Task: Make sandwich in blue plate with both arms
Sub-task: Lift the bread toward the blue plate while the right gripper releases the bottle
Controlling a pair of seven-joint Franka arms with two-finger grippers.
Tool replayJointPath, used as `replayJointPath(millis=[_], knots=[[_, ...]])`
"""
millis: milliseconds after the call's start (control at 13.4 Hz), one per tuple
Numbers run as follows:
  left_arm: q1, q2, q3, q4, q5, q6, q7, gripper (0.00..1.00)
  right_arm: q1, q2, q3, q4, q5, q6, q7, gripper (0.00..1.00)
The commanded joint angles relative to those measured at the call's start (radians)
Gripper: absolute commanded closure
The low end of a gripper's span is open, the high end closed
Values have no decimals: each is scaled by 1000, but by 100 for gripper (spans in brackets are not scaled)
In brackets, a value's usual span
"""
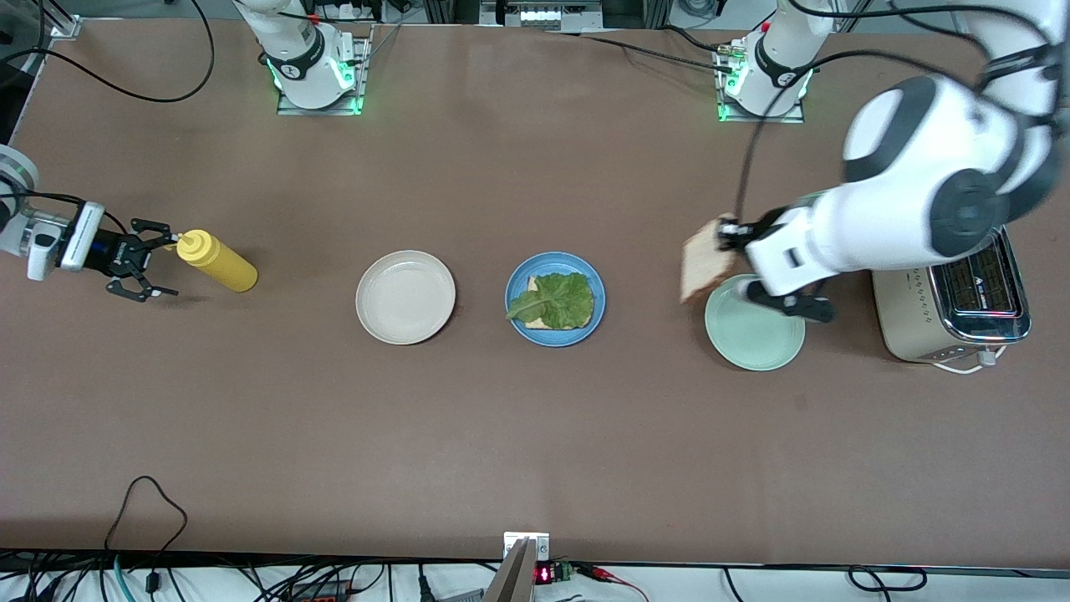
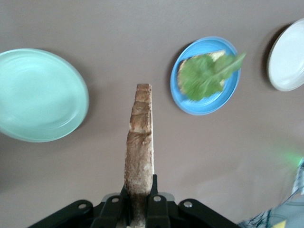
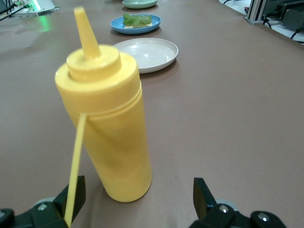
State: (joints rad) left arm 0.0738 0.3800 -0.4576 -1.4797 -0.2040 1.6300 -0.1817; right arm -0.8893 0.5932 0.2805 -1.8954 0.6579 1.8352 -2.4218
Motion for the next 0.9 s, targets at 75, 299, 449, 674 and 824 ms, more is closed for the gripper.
replayJointPath(millis=[75, 299, 449, 674, 824], knots=[[-87, 32, 14, -180, -231, 357, -30, 99, -10, -78, -12, 24, -40, -80, 91, 0], [-155, 106, 19, -200, -281, 517, -28, 99, -10, -101, -15, 62, -57, -142, 162, 0], [-225, 169, 34, -202, -357, 566, -19, 99, -8, -122, -14, 79, -78, -172, 242, 0], [-305, 215, 65, -205, -377, 649, -1, 99, 13, -190, -7, 111, -107, -197, 371, 0], [-312, 241, 65, -203, -377, 648, 43, 99, 52, -237, -7, 159, -142, -226, 482, 0]])
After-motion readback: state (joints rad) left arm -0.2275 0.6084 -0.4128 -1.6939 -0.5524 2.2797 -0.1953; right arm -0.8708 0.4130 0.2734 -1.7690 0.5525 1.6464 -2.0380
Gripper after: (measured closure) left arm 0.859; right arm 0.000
